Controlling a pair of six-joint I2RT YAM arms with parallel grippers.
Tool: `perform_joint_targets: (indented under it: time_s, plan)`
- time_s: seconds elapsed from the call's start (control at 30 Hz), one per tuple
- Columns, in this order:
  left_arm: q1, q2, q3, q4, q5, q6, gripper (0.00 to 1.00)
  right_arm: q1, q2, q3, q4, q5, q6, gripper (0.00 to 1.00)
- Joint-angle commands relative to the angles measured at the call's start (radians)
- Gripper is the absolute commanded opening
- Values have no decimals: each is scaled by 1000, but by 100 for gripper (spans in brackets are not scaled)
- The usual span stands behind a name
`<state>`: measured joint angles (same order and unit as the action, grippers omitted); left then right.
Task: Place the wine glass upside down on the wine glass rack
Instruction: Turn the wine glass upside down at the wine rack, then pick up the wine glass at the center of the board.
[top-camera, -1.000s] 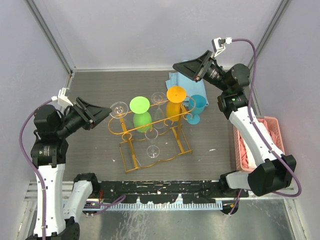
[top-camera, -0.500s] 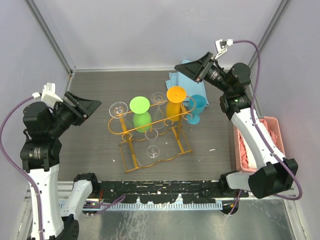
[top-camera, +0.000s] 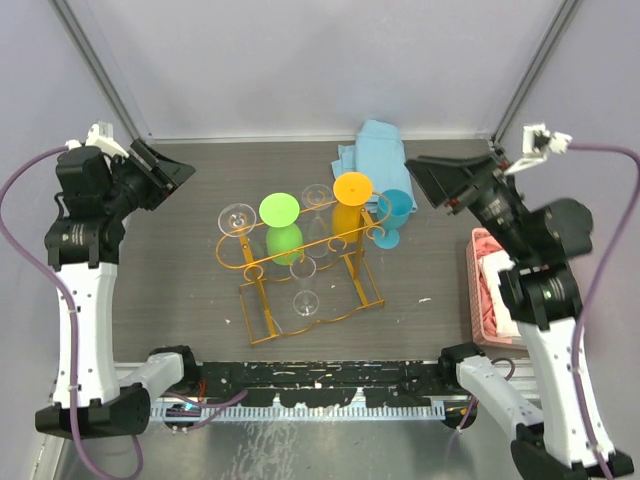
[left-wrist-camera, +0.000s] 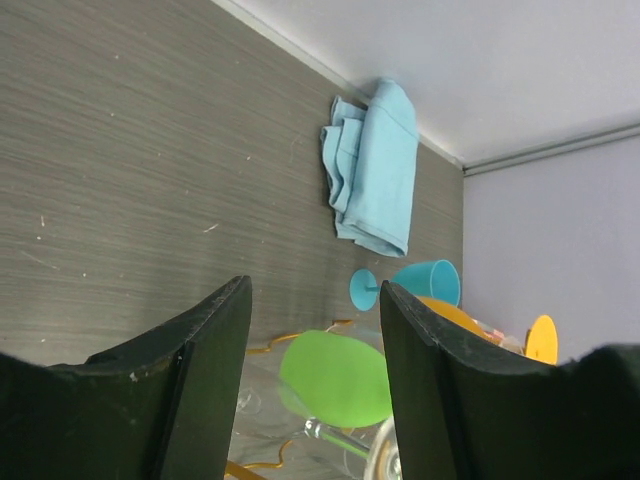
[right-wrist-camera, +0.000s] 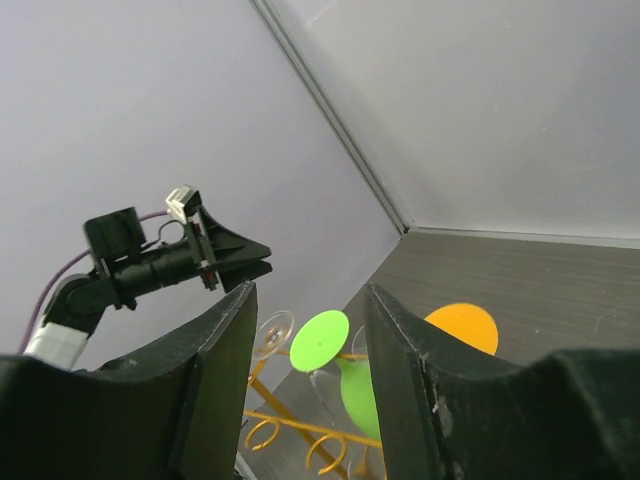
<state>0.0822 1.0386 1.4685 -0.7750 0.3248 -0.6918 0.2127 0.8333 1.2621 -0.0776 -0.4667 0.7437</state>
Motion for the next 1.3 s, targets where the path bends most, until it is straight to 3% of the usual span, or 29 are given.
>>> perform_joint_targets:
  time_s: [0.0,0.17,0.43,0.73,1.0,1.27]
  plan:
    - [-2,25,22,81,-19,-9,55,-2,-122,-39,-224,72,-36,53]
    - [-1,55,15,120,-93,2,55,-2,-258,-117,-421,78,3,53]
    - [-2,92,-1,160,-88,-28,55,-2,-424,-292,-620,86,56,52]
    - [-2,103,-30,171,-98,-48,55,-30,-631,-593,-572,77,191,51]
    - [-2,86,-73,194,-105,-62,55,-139,-702,-675,-550,-27,240,52]
    - [-2,93,-103,219,-89,-78,55,-344,-731,-670,-602,-192,206,52]
